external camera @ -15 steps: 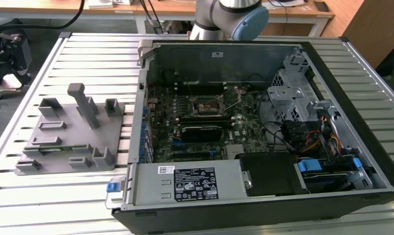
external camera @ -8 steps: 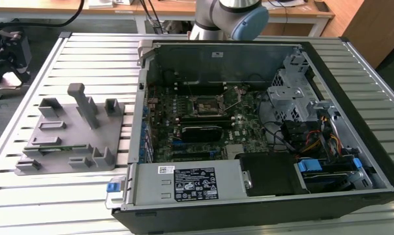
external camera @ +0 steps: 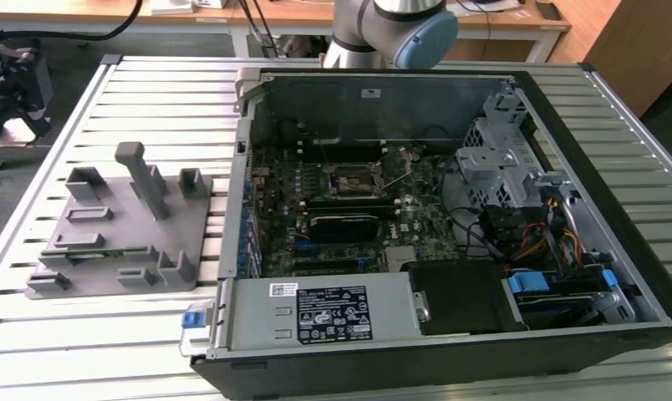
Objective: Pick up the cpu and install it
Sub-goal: 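Pick up the cpu and move it towards the insertion slot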
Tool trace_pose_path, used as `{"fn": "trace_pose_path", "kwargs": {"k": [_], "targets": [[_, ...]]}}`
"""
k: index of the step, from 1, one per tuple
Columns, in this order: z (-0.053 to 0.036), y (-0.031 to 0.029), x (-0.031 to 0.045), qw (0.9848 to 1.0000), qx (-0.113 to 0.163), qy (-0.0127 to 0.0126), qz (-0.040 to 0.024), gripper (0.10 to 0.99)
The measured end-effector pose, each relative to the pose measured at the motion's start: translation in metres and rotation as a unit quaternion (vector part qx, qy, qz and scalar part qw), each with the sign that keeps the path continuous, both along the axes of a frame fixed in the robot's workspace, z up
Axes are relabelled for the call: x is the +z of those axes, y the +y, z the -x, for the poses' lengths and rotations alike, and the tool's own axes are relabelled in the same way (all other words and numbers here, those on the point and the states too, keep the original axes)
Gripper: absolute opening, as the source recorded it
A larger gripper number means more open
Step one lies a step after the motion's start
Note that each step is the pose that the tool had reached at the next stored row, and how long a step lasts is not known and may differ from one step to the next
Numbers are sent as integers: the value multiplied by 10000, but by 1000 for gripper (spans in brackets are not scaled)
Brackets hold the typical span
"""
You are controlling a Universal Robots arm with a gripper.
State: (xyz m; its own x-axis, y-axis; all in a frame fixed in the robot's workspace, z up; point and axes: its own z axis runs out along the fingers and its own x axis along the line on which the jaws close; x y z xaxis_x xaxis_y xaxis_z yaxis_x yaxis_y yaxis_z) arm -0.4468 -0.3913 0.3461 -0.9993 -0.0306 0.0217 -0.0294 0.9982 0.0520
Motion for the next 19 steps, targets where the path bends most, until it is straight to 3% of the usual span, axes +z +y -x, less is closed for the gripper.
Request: {"fn": "trace_pose_path", "kwargs": {"k": [19], "targets": [[0,84,129,10000,0,-1,1,525]]}}
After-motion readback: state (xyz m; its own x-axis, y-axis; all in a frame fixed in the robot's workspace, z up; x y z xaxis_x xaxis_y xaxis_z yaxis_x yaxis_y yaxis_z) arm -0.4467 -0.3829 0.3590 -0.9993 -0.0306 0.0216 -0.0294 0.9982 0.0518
